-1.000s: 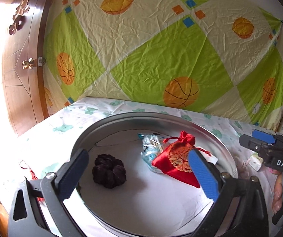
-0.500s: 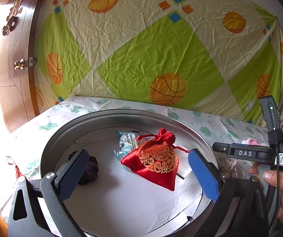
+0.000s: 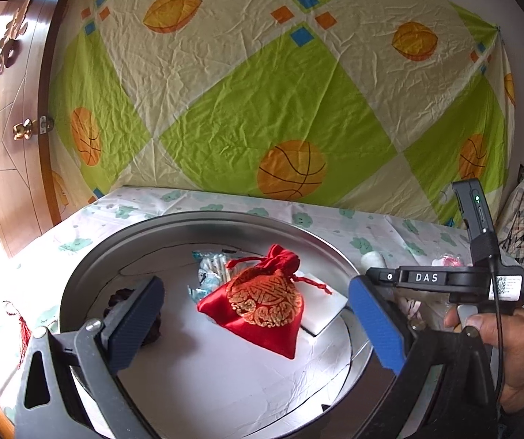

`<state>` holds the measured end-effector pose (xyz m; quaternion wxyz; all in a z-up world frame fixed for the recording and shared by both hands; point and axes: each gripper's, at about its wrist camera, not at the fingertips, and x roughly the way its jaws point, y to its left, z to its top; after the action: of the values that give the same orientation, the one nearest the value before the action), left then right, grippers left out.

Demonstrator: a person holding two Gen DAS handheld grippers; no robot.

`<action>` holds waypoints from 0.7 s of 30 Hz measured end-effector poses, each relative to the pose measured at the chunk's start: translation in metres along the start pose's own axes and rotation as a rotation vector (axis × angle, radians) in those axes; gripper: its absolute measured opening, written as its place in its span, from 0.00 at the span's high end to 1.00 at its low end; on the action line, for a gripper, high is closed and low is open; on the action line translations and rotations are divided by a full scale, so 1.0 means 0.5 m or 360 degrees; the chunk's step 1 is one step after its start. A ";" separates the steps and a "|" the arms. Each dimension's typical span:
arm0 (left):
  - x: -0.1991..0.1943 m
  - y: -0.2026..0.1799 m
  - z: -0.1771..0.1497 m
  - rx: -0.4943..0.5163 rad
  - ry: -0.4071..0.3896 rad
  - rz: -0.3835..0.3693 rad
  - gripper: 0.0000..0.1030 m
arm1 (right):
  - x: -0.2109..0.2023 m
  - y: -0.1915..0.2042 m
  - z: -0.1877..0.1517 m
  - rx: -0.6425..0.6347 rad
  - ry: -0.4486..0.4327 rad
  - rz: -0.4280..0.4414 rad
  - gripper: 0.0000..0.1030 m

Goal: Organize soft objects
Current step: 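Grasp the pale pink cloth with the left tool while the right tool grasps the white rolled towel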

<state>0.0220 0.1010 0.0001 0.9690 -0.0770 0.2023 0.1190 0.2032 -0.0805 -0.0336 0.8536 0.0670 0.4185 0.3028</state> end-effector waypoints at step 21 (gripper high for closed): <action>0.053 -0.287 -0.014 0.0440 0.0123 -0.0311 0.22 | -0.247 -0.107 -0.085 -0.0072 -0.0557 -0.0385 0.68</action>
<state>0.0804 -0.0326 -0.0027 0.9688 0.0331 0.2454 -0.0079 0.1383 -0.2002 0.0027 0.9447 0.0487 0.2620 0.1912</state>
